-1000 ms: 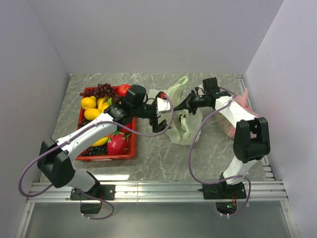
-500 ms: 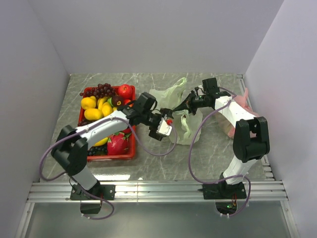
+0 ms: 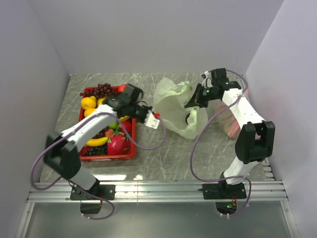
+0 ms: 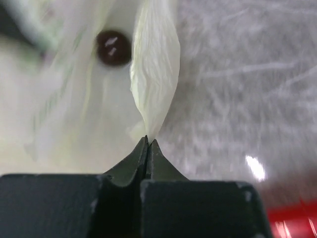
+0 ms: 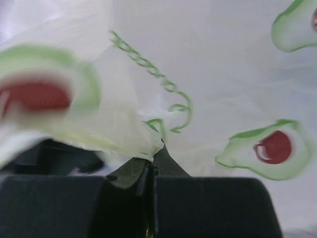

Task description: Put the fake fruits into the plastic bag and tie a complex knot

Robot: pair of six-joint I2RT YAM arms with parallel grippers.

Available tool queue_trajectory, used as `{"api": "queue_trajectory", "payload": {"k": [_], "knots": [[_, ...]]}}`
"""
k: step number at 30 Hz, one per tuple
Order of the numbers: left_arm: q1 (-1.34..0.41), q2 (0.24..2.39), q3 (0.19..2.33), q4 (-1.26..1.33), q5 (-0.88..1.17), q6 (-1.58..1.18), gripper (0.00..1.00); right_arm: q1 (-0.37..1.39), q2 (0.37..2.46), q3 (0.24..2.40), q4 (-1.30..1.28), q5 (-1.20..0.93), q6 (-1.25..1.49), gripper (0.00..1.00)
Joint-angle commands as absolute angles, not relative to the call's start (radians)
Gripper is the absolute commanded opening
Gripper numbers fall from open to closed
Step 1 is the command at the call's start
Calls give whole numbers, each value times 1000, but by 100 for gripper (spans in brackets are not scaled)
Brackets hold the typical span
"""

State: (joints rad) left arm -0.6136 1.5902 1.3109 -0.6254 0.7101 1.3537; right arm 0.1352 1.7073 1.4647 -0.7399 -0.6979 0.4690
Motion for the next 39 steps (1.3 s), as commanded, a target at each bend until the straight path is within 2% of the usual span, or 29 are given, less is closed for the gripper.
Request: {"api": "queue_trajectory", "payload": {"k": [1, 5, 9, 12, 13, 14, 15, 17, 18, 21, 23, 24, 26, 28, 32, 33, 35, 37, 39], "knots": [[-529, 1431, 1299, -773, 802, 1423, 0, 117, 1620, 1470, -911, -502, 195, 0], [-437, 1379, 1333, -844, 876, 1411, 0, 114, 1531, 1424, -989, -448, 88, 0], [-396, 1377, 1359, -828, 917, 1327, 0, 106, 1470, 1394, -1032, -595, 57, 0], [-399, 1378, 1286, -734, 928, 1283, 0, 123, 1457, 1330, -985, -638, 119, 0], [-402, 1379, 1261, -689, 925, 1225, 4, 142, 1480, 1319, -973, -628, 144, 0], [-403, 1379, 1220, -655, 914, 1198, 14, 147, 1495, 1313, -963, -615, 158, 0], [-408, 1381, 1209, -632, 913, 1180, 32, 150, 1515, 1312, -944, -609, 167, 0], [-411, 1378, 1204, -571, 917, 1093, 41, 150, 1568, 1324, -919, -592, 198, 0], [-411, 1368, 1210, -527, 922, 990, 49, 150, 1583, 1328, -910, -595, 212, 0], [-402, 1348, 1261, -485, 911, 826, 60, 149, 1617, 1351, -878, -584, 236, 0], [-379, 1333, 1294, -445, 899, 633, 64, 150, 1628, 1362, -862, -586, 258, 0], [-347, 1318, 1301, -431, 867, 483, 72, 150, 1628, 1361, -855, -586, 268, 0], [-318, 1307, 1330, -439, 813, 372, 77, 150, 1625, 1344, -824, -601, 298, 0], [-252, 1302, 1345, -471, 781, 255, 89, 152, 1629, 1330, -805, -604, 328, 0], [-115, 1313, 1370, -575, 764, 181, 94, 153, 1635, 1325, -761, -604, 356, 0], [-110, 1312, 1376, -587, 782, 217, 99, 153, 1638, 1330, -758, -604, 357, 0], [-113, 1284, 1362, -577, 817, 242, 99, 156, 1646, 1345, -765, -609, 357, 0], [-181, 1260, 1330, -496, 769, 261, 99, 160, 1646, 1359, -772, -612, 347, 0], [-320, 1243, 1318, -468, 668, 378, 99, 166, 1641, 1362, -779, -609, 338, 0]]}}
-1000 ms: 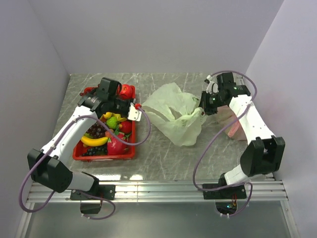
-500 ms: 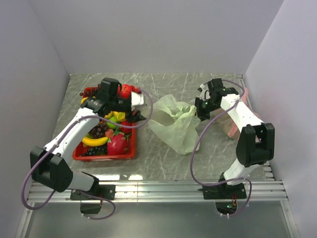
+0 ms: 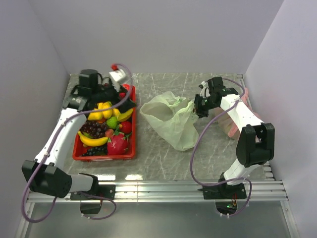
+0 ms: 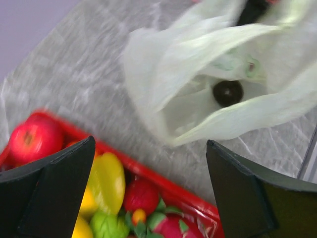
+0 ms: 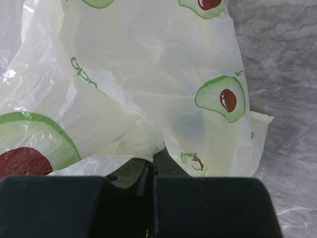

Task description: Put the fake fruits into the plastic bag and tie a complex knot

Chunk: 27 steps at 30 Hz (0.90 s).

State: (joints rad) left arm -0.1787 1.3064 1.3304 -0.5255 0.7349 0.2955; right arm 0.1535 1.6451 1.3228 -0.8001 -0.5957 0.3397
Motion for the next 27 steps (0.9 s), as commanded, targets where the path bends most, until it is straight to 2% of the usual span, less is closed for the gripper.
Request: {"api": "queue_trajectory", "payload": {"k": [1, 4, 11, 15, 16, 20, 21, 23, 24, 25, 27], "knots": [[-363, 1235, 1303, -433, 634, 399, 99, 170, 1632, 1359, -781, -609, 334, 0], [-480, 1223, 1217, -264, 555, 445, 99, 179, 1612, 1341, -779, -601, 321, 0], [-627, 1396, 1292, -48, 489, 450, 99, 204, 1569, 1309, -767, -560, 282, 0], [-632, 1476, 1364, -8, 593, 366, 99, 225, 1540, 1296, -749, -516, 253, 0], [-630, 1492, 1412, -15, 650, 339, 96, 227, 1537, 1298, -744, -509, 247, 0], [-589, 1613, 1514, -6, 762, 94, 63, 241, 1514, 1287, -723, -431, 207, 0], [-572, 1641, 1534, 45, 771, -95, 44, 242, 1496, 1284, -716, -396, 186, 0], [-507, 1731, 1591, 86, 817, -292, 23, 244, 1473, 1258, -683, -361, 155, 0], [-486, 1758, 1600, 109, 813, -487, 8, 244, 1451, 1247, -672, -350, 114, 0], [-465, 1781, 1592, 171, 808, -580, 1, 245, 1442, 1227, -658, -316, 95, 0], [-408, 1836, 1568, 253, 805, -839, 1, 244, 1419, 1212, -632, -287, 40, 0]]}}
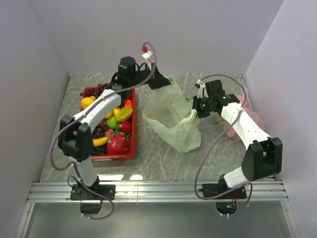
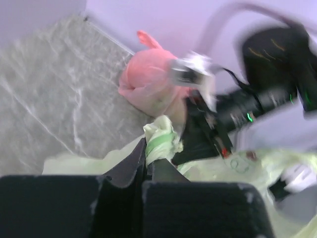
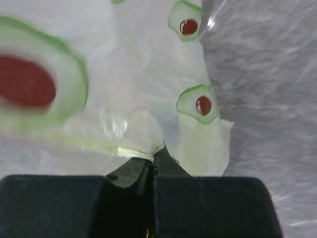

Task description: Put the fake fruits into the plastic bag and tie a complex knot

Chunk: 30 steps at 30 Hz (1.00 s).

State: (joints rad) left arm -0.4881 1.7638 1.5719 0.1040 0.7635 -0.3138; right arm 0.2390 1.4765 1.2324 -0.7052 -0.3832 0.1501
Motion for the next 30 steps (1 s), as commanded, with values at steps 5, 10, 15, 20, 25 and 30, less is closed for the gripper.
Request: {"api": "queue_trajectory", "payload": {"k": [5, 10, 15, 20, 25, 30], "knots": [[-348, 1910, 1558, 348, 738, -1000, 0, 244, 1373, 1143, -581, -244, -72, 0], [-342, 1940, 1592, 321, 762, -962, 5, 245, 1353, 1135, -583, -252, -81, 0], [-341, 1931, 1774, 38, 839, -609, 65, 249, 1374, 1176, -609, -249, -2, 0], [-209, 1800, 1798, -176, 770, -413, 92, 247, 1391, 1174, -632, -278, 113, 0], [-51, 1695, 1776, -495, 683, -214, 99, 247, 1378, 1141, -627, -325, 192, 0], [26, 1645, 1781, -761, 451, 27, 99, 247, 1410, 1167, -658, -298, 218, 0]]}}
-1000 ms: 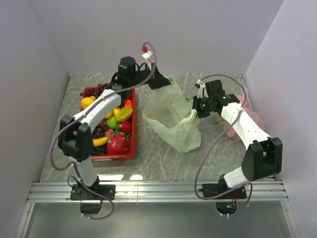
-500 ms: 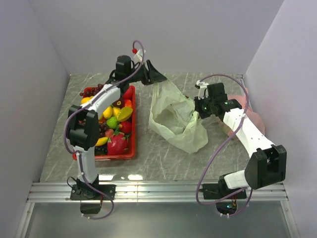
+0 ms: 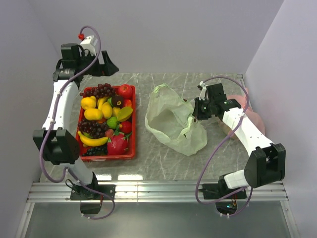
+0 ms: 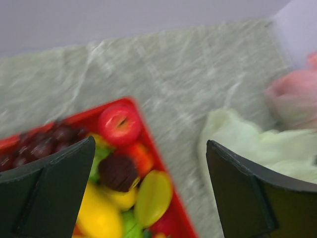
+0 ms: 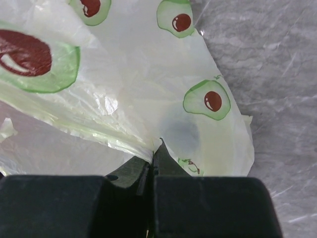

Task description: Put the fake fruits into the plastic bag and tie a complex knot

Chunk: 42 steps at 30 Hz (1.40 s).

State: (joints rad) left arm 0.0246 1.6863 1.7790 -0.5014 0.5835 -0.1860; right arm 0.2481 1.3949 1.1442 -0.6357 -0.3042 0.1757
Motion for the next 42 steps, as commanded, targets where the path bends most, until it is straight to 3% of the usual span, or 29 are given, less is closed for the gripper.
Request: {"api": "queue_trajectory", "payload": {"k": [1, 5, 11, 27, 42], "knots": [[41, 1611, 1740, -778, 437, 50, 99, 245, 1411, 1172, -666, -299, 215, 0], [97, 1565, 1666, -949, 373, 272, 99, 245, 1401, 1187, -673, -279, 190, 0], [106, 1505, 1505, -957, 227, 420, 99, 245, 1394, 1195, -689, -285, 173, 0], [49, 1569, 1378, -819, 20, 148, 99, 230, 1397, 1207, -680, -345, 164, 0], [25, 1640, 1356, -814, 25, 90, 99, 225, 1431, 1261, -756, -469, 75, 0]]}}
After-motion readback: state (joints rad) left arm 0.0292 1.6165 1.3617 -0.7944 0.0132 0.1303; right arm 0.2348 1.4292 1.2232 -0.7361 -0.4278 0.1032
